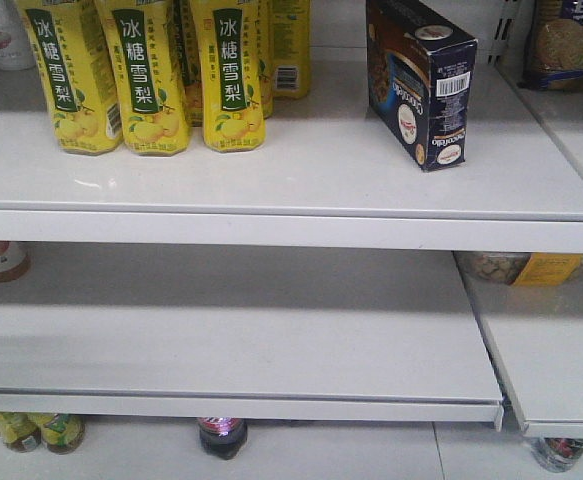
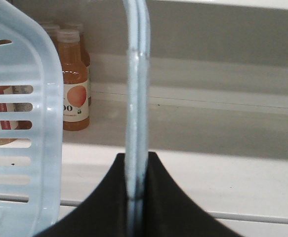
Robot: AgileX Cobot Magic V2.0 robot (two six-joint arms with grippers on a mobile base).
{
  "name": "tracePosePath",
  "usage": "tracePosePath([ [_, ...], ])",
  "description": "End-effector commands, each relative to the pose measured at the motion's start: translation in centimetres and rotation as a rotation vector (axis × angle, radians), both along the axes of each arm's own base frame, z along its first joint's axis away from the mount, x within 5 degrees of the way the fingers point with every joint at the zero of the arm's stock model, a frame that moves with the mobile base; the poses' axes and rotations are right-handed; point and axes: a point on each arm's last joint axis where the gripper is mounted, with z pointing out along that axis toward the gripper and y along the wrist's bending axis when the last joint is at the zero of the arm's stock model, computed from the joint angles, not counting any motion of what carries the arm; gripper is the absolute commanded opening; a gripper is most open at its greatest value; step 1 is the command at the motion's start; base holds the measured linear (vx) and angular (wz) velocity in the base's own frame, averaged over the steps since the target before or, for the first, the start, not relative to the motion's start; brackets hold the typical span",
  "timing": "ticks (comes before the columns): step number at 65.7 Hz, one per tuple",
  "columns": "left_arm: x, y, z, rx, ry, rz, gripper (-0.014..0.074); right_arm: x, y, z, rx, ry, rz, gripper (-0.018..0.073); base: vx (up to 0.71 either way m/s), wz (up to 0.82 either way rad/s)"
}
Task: Left arm holds basket, right arm returns cookies
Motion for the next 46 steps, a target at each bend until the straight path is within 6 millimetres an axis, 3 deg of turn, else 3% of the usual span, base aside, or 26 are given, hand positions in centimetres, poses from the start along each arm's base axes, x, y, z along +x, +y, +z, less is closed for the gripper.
tracePosePath([
  [1,-0.2,0.1,2.0,0.037,-0.145,0.014,0.0000,-0.2,0.0,0.7,-0.027,-0.124,-0.004,-0.0006,0.00,0.00],
  [13,-0.2,0.1,2.0,0.037,-0.145,0.014,0.0000,-1.1,0.1,-1.3,-0.011,-0.154,-0.007,-0.0006,0.00,0.00],
  [46,-0.2,0.1,2.0,0.037,-0.144,0.014,0.0000,-1.3,0.1,-1.7,-0.025,-0.108,-0.006,-0.0006,0.00,0.00],
])
